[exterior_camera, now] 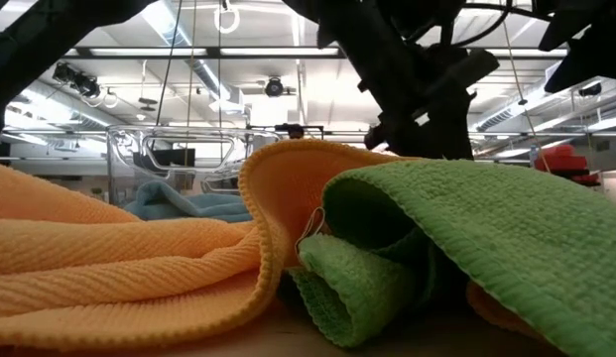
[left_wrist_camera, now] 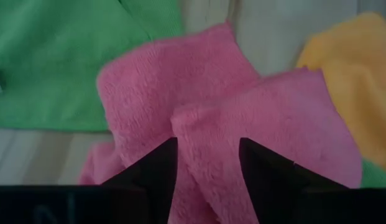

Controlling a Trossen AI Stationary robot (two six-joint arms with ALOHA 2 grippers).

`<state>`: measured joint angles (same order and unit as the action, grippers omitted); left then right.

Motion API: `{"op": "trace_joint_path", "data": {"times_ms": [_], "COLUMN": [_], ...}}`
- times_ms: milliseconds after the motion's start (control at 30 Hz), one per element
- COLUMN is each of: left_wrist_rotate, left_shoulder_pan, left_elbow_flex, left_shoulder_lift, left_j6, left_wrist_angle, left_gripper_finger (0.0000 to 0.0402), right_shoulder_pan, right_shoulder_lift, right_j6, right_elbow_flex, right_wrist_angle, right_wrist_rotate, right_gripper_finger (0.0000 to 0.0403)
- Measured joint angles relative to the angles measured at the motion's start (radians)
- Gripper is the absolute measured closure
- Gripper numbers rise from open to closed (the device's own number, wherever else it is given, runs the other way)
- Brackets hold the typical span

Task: Fold microfiber towels
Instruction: Fold the top pink towel

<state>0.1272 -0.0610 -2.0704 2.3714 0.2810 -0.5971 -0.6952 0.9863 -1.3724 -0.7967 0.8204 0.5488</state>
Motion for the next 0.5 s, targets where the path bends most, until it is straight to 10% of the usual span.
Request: {"op": "trace_joint_path", "data": {"times_ms": [500], "left_wrist_rotate": [-0.132], "left_shoulder_pan": [0.042], "left_elbow_flex": [0.001], "left_shoulder_lift": [0.068], "left_j6": [0.022], "left_wrist_angle": [0.037], "left_gripper_finger": [0.0186], "right_shoulder_pan": [0.000], "right_shoulder_lift": [0.000], "right_j6": [-0.007], "right_elbow_flex": [0.000], "right_wrist_angle": [-0.017], "right_wrist_rotate": [0.028], "right_gripper_finger": [0.0139]}}
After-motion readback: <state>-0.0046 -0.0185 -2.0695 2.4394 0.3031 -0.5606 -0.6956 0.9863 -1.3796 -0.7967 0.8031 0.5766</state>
